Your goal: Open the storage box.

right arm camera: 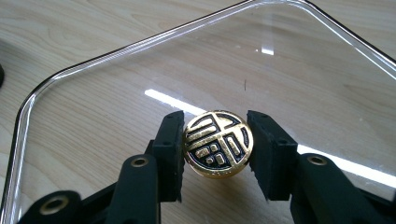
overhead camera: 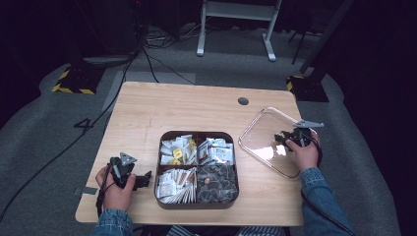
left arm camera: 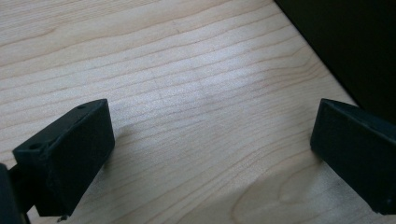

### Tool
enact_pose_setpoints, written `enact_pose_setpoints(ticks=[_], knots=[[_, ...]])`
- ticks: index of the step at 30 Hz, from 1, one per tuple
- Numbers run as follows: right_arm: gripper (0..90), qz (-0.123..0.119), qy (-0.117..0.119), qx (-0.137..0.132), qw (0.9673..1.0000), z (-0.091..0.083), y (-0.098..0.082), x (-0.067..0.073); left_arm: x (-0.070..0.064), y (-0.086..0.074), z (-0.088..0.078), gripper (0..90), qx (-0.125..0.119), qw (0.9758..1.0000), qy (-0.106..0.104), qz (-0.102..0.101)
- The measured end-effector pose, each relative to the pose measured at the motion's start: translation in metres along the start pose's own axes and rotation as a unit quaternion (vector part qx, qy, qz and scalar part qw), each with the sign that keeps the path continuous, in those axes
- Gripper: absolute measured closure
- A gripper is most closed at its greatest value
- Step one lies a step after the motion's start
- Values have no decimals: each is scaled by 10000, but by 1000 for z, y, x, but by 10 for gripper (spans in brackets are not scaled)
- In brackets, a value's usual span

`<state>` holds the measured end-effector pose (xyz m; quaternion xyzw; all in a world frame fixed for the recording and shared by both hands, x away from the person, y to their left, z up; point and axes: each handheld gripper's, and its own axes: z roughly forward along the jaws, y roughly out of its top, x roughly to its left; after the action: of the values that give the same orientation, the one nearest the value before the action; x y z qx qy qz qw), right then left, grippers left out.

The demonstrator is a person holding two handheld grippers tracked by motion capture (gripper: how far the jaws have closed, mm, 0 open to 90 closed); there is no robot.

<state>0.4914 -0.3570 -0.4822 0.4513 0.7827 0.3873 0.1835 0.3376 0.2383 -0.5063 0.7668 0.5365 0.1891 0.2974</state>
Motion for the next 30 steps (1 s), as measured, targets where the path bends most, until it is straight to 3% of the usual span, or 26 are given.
enact_pose_setpoints(ticks=[12, 16, 23, 30], knots=[[584, 88, 8, 65, 9999, 5, -5, -3, 0, 0, 0, 0, -1, 10000, 0, 0], [536, 99, 111, -176, 9997, 4, -4, -4, 0, 0, 0, 0, -1, 10000, 0, 1], [505, 91, 118, -262, 9995, -1, 0, -1, 0, 0, 0, 0, 1, 10000, 0, 2], [503, -4, 276, -532, 9982, -9, 10, 7, 1, 0, 0, 0, -4, 10000, -5, 24]])
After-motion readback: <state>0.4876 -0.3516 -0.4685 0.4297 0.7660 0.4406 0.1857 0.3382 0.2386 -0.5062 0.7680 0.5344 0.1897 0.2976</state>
